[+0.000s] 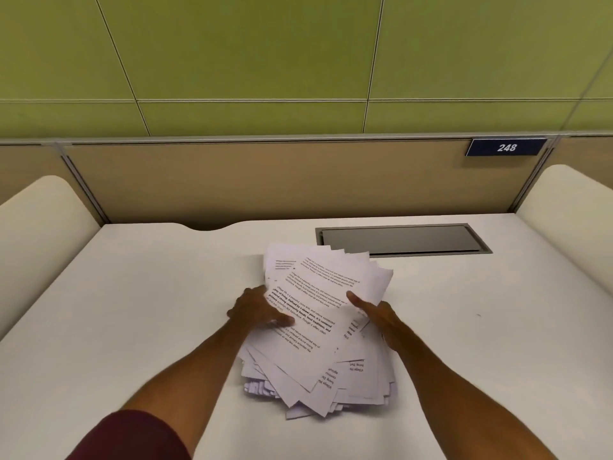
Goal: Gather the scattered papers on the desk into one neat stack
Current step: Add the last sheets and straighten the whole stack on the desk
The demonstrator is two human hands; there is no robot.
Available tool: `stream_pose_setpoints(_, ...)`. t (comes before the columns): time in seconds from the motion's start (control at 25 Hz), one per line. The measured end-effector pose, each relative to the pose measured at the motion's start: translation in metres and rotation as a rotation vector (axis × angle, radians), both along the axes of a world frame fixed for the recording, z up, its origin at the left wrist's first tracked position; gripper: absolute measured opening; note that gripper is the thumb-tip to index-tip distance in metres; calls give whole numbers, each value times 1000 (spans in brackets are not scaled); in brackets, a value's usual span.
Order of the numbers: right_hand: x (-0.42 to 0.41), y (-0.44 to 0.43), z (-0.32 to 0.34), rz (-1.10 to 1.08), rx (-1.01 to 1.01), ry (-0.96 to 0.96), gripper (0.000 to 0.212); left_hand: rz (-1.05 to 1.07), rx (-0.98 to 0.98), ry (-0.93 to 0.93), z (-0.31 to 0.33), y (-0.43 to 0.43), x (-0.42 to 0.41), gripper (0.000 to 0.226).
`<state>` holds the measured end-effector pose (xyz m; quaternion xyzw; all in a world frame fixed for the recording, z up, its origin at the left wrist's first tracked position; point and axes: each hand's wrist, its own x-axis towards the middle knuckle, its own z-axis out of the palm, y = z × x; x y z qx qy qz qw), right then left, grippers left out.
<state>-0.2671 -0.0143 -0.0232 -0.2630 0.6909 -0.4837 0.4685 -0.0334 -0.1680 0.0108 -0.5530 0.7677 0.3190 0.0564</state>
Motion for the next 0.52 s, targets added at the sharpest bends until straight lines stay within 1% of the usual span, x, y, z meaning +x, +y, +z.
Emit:
stream_pose_setpoints(0.08, -5, -1, -2, -17, 21, -88, 63, -108, -48, -92, -5, 7, -11, 122)
stream_pose_setpoints(0.12, -9, 0, -2, -29, 19, -170, 62, -126, -69, -72, -7, 9, -14, 124)
stream_pose_setpoints(0.2, -12, 4, 3, -11, 6, -335, 58, -94, -38, 74, -8, 4, -10, 122)
stream_pose_setpoints(0.24, -14, 5, 5, 24, -7, -363, 55, -49, 21, 165, -8, 0, -5, 120)
stream_pose_setpoints(0.28, -15, 3, 7, 68, -13, -338, 53, 26, 113, 276, -7, -5, 0, 117)
stream_pose_setpoints(0.36, -12, -3, 9, 125, -9, -187, 56, 235, 298, 517, -8, -9, 6, 100)
stream_pose_setpoints(0.4, -10, -4, 9, 122, -9, -117, 60, 320, 359, 586, -10, -8, 8, 93)
stream_pose_setpoints(0.44, -8, -4, 7, 100, -14, -90, 62, 370, 387, 616, -12, -5, 9, 90)
stream_pose_setpoints(0.52, -4, 2, 5, 98, -79, -109, 62, 387, 384, 585, -19, -1, 11, 92)
